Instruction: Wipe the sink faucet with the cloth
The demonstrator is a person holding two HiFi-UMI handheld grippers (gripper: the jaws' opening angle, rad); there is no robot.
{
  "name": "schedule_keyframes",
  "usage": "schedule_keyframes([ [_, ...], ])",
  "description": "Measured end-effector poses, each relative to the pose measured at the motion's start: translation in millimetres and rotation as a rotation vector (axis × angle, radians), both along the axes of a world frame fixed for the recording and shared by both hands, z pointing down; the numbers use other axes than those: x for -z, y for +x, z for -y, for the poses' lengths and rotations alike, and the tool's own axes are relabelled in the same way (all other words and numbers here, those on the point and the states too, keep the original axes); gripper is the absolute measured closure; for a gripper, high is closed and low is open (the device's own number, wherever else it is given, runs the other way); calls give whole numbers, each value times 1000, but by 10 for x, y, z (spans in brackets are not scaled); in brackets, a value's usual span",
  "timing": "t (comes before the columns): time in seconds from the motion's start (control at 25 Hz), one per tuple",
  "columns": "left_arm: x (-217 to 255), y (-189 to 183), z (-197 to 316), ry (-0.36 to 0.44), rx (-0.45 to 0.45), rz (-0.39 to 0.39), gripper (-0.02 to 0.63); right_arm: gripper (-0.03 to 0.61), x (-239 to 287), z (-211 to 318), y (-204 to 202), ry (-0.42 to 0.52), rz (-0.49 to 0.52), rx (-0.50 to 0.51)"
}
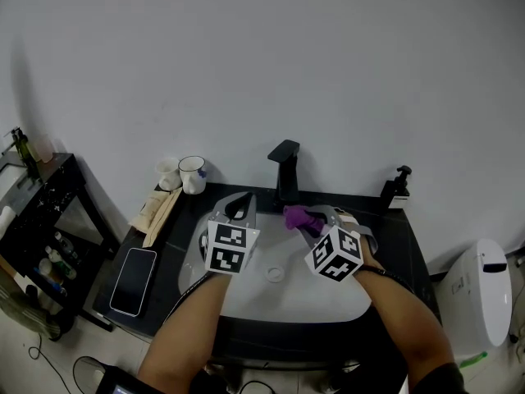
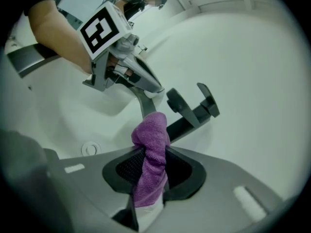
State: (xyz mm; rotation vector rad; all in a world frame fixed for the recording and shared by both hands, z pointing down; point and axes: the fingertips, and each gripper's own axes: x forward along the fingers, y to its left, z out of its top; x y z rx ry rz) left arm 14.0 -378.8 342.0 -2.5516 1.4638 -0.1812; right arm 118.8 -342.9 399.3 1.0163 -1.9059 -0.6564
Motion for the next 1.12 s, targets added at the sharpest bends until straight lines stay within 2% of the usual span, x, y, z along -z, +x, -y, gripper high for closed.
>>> schedule_keyframes([
  [0.16,-9,15,-8,-4,-4,0,597,472,252,112,271,58,70,-78],
  [0.32,-11,22,1,-7,-7,-6,597,472,522,302,428,119,81,-127],
  [0.72,-4,37,12,-11,-15,-22,597,472,1019,698,303,239,-25,-124],
  [1.12,-19,65,19,-17,-26,-27,597,471,1003,972,311,243,-93,-136],
])
